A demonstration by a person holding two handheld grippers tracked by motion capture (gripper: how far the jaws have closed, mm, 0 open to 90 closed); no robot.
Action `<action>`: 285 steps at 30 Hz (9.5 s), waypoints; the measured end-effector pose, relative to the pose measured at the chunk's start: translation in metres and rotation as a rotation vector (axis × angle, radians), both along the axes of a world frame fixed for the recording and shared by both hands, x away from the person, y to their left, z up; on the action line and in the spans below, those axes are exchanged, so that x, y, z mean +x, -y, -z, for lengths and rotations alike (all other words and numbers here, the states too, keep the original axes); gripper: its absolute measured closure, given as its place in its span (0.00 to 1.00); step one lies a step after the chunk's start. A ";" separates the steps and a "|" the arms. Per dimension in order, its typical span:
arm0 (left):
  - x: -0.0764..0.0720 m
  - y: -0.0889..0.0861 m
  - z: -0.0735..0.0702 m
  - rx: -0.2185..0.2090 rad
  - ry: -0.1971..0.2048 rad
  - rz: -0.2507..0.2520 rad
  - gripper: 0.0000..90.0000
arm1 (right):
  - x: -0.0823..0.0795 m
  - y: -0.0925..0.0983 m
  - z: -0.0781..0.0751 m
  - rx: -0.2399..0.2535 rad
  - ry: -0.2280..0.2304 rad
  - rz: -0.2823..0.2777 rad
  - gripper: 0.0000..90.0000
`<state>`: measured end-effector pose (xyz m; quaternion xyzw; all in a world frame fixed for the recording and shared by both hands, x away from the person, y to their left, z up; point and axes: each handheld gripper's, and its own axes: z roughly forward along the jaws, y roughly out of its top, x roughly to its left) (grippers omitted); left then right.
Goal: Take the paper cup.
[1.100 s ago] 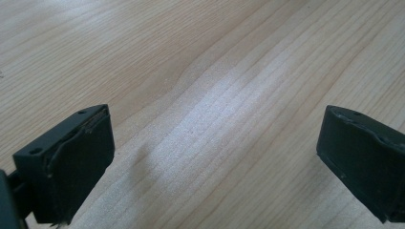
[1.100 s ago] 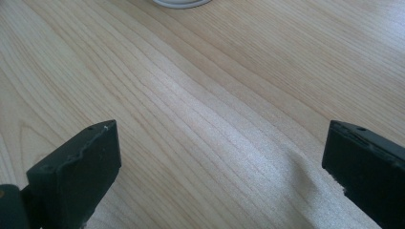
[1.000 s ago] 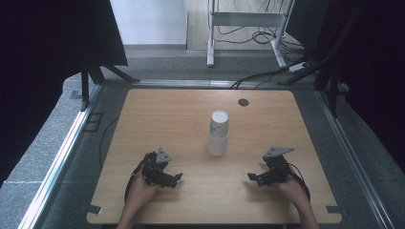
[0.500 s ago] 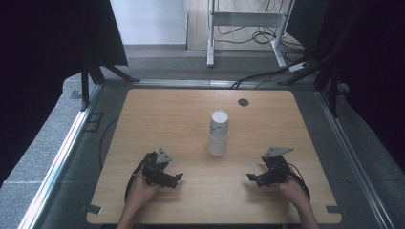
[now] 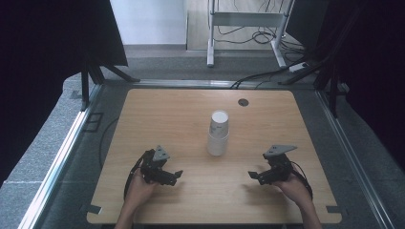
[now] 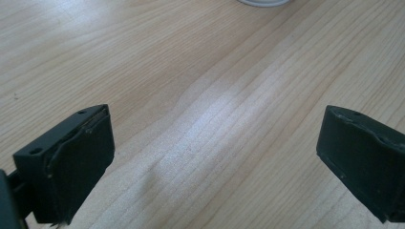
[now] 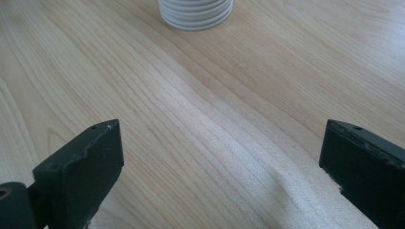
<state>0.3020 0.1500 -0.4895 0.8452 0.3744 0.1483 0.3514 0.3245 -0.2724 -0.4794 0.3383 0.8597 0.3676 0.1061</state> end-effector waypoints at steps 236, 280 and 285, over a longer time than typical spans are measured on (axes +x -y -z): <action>0.090 0.118 -0.037 -0.061 0.143 0.216 0.24 | 0.113 -0.157 -0.192 -0.326 -0.063 -0.333 0.38; 0.062 0.082 -0.059 -0.102 0.052 0.326 0.03 | 0.063 -0.122 -0.227 -0.153 0.044 -0.408 0.38; 0.056 0.079 -0.060 -0.102 0.049 0.340 0.02 | 0.054 -0.117 -0.225 -0.143 0.052 -0.425 0.38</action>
